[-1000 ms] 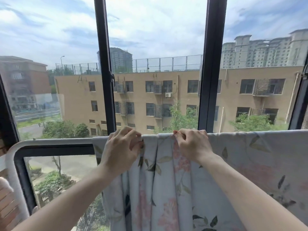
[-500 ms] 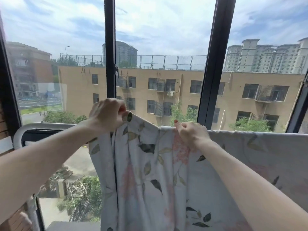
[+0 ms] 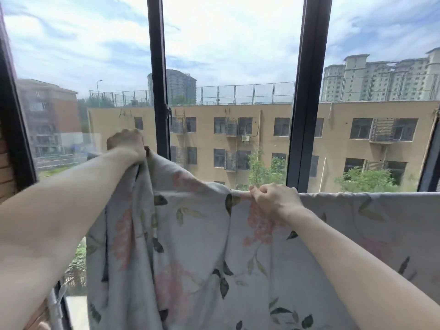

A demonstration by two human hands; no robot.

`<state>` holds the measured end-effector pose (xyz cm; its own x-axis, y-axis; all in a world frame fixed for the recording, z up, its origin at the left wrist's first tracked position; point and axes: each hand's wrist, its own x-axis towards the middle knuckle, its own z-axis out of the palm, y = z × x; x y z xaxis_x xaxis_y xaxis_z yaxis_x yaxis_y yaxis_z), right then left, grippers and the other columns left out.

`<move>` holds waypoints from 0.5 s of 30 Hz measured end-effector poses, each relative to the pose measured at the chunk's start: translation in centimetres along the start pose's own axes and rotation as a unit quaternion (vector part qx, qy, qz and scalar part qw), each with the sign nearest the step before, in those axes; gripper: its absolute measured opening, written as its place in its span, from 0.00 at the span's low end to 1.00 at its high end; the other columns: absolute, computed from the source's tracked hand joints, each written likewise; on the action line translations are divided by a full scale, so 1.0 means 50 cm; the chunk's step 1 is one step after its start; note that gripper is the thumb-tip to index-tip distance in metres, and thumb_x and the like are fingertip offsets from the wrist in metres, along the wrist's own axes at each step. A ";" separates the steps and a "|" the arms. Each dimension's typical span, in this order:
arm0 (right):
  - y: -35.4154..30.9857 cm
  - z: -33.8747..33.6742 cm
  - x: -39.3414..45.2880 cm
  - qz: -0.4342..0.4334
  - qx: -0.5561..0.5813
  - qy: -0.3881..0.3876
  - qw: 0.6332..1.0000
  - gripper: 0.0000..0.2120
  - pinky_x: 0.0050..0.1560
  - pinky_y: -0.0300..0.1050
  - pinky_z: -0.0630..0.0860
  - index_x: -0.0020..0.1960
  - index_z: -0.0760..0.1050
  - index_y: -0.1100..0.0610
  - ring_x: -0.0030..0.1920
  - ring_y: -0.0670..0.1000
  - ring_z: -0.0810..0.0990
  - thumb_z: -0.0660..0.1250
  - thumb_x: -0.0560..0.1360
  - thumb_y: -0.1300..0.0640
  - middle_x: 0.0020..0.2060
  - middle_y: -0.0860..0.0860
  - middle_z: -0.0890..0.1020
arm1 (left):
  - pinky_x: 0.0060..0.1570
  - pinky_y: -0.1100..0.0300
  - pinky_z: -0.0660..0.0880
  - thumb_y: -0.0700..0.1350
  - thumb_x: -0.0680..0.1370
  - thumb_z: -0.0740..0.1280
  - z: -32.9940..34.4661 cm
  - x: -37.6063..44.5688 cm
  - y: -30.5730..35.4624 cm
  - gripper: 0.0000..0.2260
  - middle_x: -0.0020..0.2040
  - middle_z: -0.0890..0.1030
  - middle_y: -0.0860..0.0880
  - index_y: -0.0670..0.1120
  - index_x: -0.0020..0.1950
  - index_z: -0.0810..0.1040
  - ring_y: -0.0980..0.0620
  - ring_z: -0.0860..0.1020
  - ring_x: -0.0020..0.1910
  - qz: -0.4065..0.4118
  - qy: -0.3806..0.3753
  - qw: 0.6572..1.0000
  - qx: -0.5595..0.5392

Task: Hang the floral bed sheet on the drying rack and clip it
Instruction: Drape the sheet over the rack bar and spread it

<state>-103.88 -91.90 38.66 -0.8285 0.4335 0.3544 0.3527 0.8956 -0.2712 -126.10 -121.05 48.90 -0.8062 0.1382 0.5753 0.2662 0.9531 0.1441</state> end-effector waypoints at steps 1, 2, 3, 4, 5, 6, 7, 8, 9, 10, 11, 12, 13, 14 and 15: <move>0.001 0.001 0.000 0.001 0.002 0.002 1.000 0.28 0.73 0.63 0.62 0.32 0.69 0.47 0.50 0.56 0.80 0.48 0.83 0.34 0.41 0.49 0.82 | 0.53 0.51 0.79 0.47 0.78 0.71 0.024 -0.017 -0.001 0.06 0.50 0.82 0.46 0.47 0.52 0.81 0.44 0.81 0.49 0.006 -0.052 0.999 0.000; 0.002 0.002 -0.001 0.002 0.005 0.004 1.000 0.28 0.72 0.62 0.63 0.32 0.70 0.48 0.50 0.56 0.80 0.48 0.83 0.34 0.41 0.49 0.82 | 0.52 0.52 0.80 0.47 0.77 0.72 0.038 -0.036 0.004 0.05 0.49 0.83 0.47 0.47 0.50 0.82 0.47 0.81 0.47 0.023 -0.094 0.995 -0.022; 0.003 0.001 -0.003 0.003 0.010 0.004 1.000 0.29 0.70 0.60 0.65 0.32 0.71 0.49 0.49 0.56 0.81 0.49 0.83 0.33 0.40 0.49 0.83 | 0.51 0.52 0.81 0.47 0.77 0.72 0.040 -0.061 0.017 0.04 0.48 0.84 0.49 0.49 0.48 0.82 0.49 0.81 0.46 0.056 -0.120 0.989 -0.065; 0.003 -0.001 -0.005 0.005 0.014 0.002 1.000 0.29 0.67 0.58 0.66 0.33 0.72 0.49 0.48 0.55 0.81 0.49 0.83 0.33 0.39 0.49 0.83 | 0.51 0.54 0.81 0.49 0.77 0.72 0.034 -0.092 0.037 0.03 0.48 0.85 0.51 0.51 0.48 0.83 0.51 0.81 0.46 0.102 -0.133 0.978 -0.123; 0.002 -0.004 -0.006 0.008 0.021 0.000 1.000 0.30 0.65 0.57 0.66 0.33 0.73 0.50 0.47 0.54 0.81 0.49 0.83 0.34 0.38 0.48 0.82 | 0.49 0.57 0.79 0.52 0.78 0.72 0.025 -0.128 0.063 0.04 0.48 0.85 0.54 0.52 0.49 0.83 0.54 0.81 0.47 0.153 -0.146 0.961 -0.178; 0.002 -0.006 -0.009 0.015 0.028 -0.002 0.999 0.30 0.64 0.57 0.65 0.34 0.74 0.50 0.47 0.54 0.80 0.50 0.83 0.34 0.38 0.48 0.82 | 0.47 0.60 0.77 0.55 0.79 0.71 0.017 -0.165 0.093 0.06 0.48 0.84 0.57 0.54 0.50 0.84 0.57 0.81 0.47 0.204 -0.166 0.940 -0.216; 0.000 -0.010 -0.010 0.021 0.033 -0.007 0.999 0.29 0.63 0.57 0.65 0.36 0.77 0.50 0.48 0.54 0.80 0.50 0.84 0.35 0.39 0.48 0.82 | 0.45 0.62 0.76 0.58 0.80 0.70 0.009 -0.203 0.123 0.08 0.48 0.84 0.60 0.56 0.51 0.84 0.60 0.81 0.47 0.249 -0.190 0.920 -0.235; -0.003 -0.013 -0.013 0.027 0.036 -0.014 0.999 0.28 0.63 0.56 0.65 0.40 0.80 0.49 0.49 0.54 0.80 0.51 0.84 0.35 0.40 0.47 0.82 | 0.45 0.62 0.76 0.60 0.80 0.69 0.009 -0.239 0.147 0.10 0.48 0.83 0.61 0.57 0.53 0.84 0.61 0.81 0.47 0.286 -0.204 0.907 -0.233; -0.006 -0.017 -0.016 0.033 0.041 -0.023 0.998 0.27 0.61 0.55 0.66 0.43 0.82 0.48 0.51 0.55 0.80 0.51 0.84 0.36 0.43 0.48 0.82 | 0.45 0.61 0.77 0.61 0.79 0.68 0.018 -0.267 0.165 0.10 0.50 0.83 0.62 0.59 0.55 0.83 0.59 0.81 0.48 0.316 -0.189 0.905 -0.214; -0.008 -0.023 -0.017 0.038 0.049 -0.030 0.998 0.26 0.59 0.54 0.68 0.44 0.82 0.49 0.53 0.56 0.80 0.51 0.85 0.38 0.45 0.49 0.83 | 0.44 0.59 0.77 0.61 0.79 0.68 0.032 -0.281 0.177 0.10 0.51 0.83 0.61 0.59 0.57 0.83 0.57 0.81 0.48 0.337 -0.151 0.910 -0.190; -0.010 -0.026 -0.018 0.043 0.062 -0.036 0.996 0.25 0.59 0.54 0.69 0.44 0.80 0.51 0.55 0.58 0.80 0.51 0.85 0.40 0.49 0.50 0.83 | 0.44 0.58 0.77 0.60 0.79 0.69 0.046 -0.289 0.184 0.10 0.51 0.83 0.59 0.59 0.57 0.83 0.54 0.80 0.48 0.345 -0.108 0.916 -0.172; -0.012 -0.032 -0.019 0.048 0.071 -0.039 0.996 0.24 0.61 0.54 0.70 0.43 0.79 0.52 0.58 0.60 0.79 0.51 0.86 0.43 0.52 0.52 0.83 | 0.43 0.57 0.76 0.58 0.79 0.70 0.057 -0.291 0.186 0.09 0.50 0.83 0.58 0.58 0.56 0.83 0.52 0.80 0.48 0.342 -0.073 0.921 -0.171; -0.013 -0.037 -0.020 0.051 0.075 -0.044 0.995 0.21 0.62 0.55 0.70 0.42 0.76 0.52 0.60 0.61 0.78 0.51 0.86 0.47 0.53 0.53 0.82 | 0.43 0.56 0.75 0.57 0.79 0.70 0.062 -0.292 0.187 0.08 0.50 0.84 0.58 0.58 0.55 0.84 0.51 0.80 0.48 0.339 -0.050 0.922 -0.178; -0.014 -0.042 -0.022 0.052 0.074 -0.053 0.994 0.18 0.63 0.56 0.70 0.40 0.74 0.52 0.59 0.61 0.78 0.53 0.85 0.51 0.50 0.53 0.81 | 0.42 0.56 0.74 0.55 0.79 0.71 0.066 -0.291 0.188 0.07 0.48 0.84 0.58 0.58 0.54 0.85 0.50 0.80 0.47 0.343 -0.034 0.920 -0.186; -0.014 -0.046 -0.023 0.059 0.072 -0.064 0.994 0.16 0.62 0.56 0.71 0.40 0.74 0.54 0.58 0.61 0.78 0.54 0.83 0.56 0.49 0.53 0.80 | 0.41 0.56 0.73 0.54 0.78 0.72 0.065 -0.291 0.190 0.05 0.47 0.83 0.58 0.58 0.52 0.86 0.50 0.80 0.46 0.352 -0.020 0.915 -0.194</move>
<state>-102.17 -92.80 40.51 -0.8365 0.5105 0.1990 0.3921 0.8114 -0.4334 -113.56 -113.10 39.26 -0.3787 0.6988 0.6068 0.8891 0.4568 0.0288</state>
